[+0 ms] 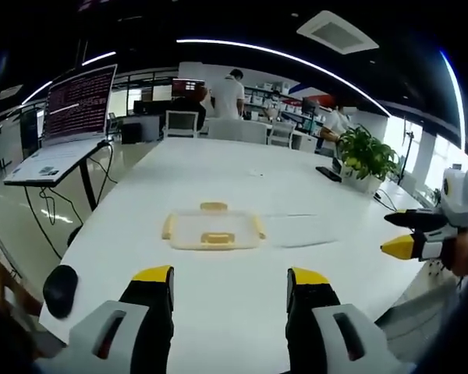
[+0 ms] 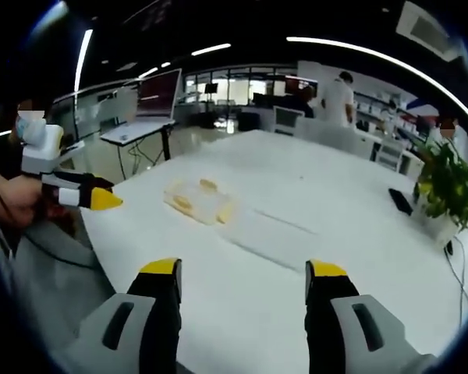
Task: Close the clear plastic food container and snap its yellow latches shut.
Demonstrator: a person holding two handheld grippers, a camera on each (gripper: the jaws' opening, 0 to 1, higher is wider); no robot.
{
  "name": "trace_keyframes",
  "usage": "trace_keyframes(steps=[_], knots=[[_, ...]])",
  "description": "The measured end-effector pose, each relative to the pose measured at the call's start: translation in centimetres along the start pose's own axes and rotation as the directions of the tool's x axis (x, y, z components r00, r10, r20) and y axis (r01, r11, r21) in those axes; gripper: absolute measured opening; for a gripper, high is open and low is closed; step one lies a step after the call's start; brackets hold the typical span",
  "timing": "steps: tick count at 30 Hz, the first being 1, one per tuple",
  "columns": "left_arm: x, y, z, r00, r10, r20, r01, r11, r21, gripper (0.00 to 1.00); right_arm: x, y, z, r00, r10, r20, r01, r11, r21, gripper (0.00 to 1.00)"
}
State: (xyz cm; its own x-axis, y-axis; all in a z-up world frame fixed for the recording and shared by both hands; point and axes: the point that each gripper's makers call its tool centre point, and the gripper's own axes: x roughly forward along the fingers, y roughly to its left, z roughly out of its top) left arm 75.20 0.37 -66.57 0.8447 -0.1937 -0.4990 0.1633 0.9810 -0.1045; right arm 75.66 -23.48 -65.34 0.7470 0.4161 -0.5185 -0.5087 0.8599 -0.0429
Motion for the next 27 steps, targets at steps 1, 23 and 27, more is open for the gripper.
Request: trace_keyframes(steps=[1,23,27], knots=[[0.1,0.1,0.1,1.0,-0.003,-0.004,0.003,1.0,0.01,0.53,0.3,0.0,0.3,1.0,0.008,0.002,-0.008,1.0,0.002,0.61],[6.5,5.0,0.2,0.972,-0.159,-0.175,0.196,0.956,0.219,0.5,7.4,1.1,2.9,0.98,0.168,-0.107,-0.186,0.962,-0.2,0.59],[7.4,5.6,0.3,0.962,-0.189,-0.198,0.235,0.941,0.243,0.5,9.0,1.7,3.9,0.972,0.2,-0.122,-0.226,0.941,-0.252,0.58]])
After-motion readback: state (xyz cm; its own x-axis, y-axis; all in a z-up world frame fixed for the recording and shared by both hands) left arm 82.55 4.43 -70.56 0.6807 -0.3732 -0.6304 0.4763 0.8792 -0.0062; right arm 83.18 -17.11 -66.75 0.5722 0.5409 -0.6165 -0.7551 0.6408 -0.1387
